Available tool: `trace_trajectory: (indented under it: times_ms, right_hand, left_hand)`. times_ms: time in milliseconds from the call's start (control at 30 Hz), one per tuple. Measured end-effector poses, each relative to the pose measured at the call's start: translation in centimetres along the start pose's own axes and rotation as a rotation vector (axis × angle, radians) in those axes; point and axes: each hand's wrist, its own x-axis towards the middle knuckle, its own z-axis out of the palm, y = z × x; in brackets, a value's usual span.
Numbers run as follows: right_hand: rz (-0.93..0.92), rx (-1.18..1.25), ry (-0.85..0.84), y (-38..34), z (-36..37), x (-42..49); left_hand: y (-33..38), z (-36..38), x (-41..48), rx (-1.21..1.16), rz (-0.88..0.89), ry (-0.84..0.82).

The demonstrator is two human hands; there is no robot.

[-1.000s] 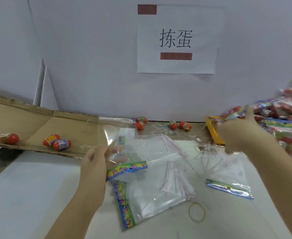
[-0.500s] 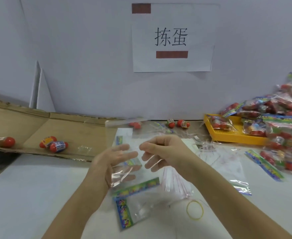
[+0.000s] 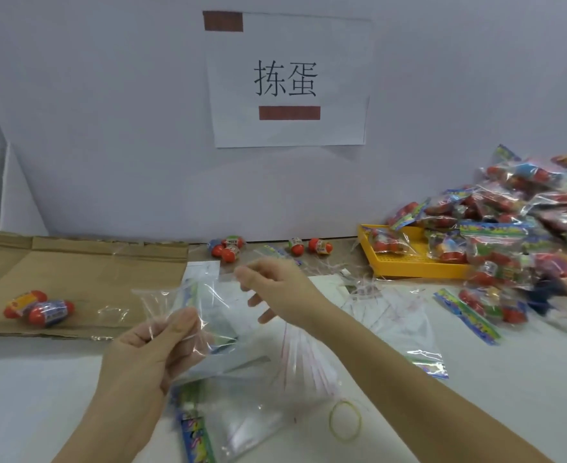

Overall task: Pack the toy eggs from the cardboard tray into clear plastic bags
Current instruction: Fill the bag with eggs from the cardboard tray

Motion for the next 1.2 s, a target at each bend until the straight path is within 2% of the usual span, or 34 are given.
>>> trace_trajectory:
  times_ms: [100,233,400,533,600,667,733,800,900,1067,1200]
  right_hand:
    - [-0.056,-0.388,0.119,-0.3,-0.7,3.9]
    - [-0.105,-0.727,0.096,-0.1,0.6,9.7]
    - [-0.009,-0.931,0.153,2.2,3.4,13.5]
    - [-0.075,-1.132,0.272,3.7,4.0,13.6]
    - [-0.123,-1.041,0.332,3.5,3.5,13.1]
    - [-0.125,-0.525,0.368,1.8,2.7,11.8]
    - [-0.158,0.061,0.266,-0.4,1.7,9.4]
    - [-0.273,0.272,0.08,-2.2,0.2,6.5]
    - [-0.403,0.203,-0.125,-3.6,-1.2,2.5]
    - [-0.386,-0.015,-0.083,-3.7,-1.6,-0.1]
    - [-0.396,-0.13,-0.137,-3.7,-1.2,-0.6]
  left_hand:
    - [0.0,0.0,0.0,-0.014,-0.006,0.036]
    - [0.3,0.0,0.2,-0.021,-0.002,0.051]
    - [0.7,-0.2,0.2,-0.028,-0.002,0.036]
    - [0.8,0.3,0.2,-0.017,0.01,0.026]
    - [0.8,0.5,0.1,-0.012,0.024,0.008]
    - [1.0,0.4,0.0,-0.001,0.049,-0.016]
    - [1.1,0.4,-0.2,0.032,0.083,-0.043]
    - [1.1,0.5,-0.3,0.065,0.102,-0.058]
    - [1.0,0.8,-0.4,0.073,0.114,-0.066]
    - [0.8,1.1,-1.4,0.124,0.175,-0.168]
    - [0.5,1.0,-1.7,0.221,0.218,-0.201]
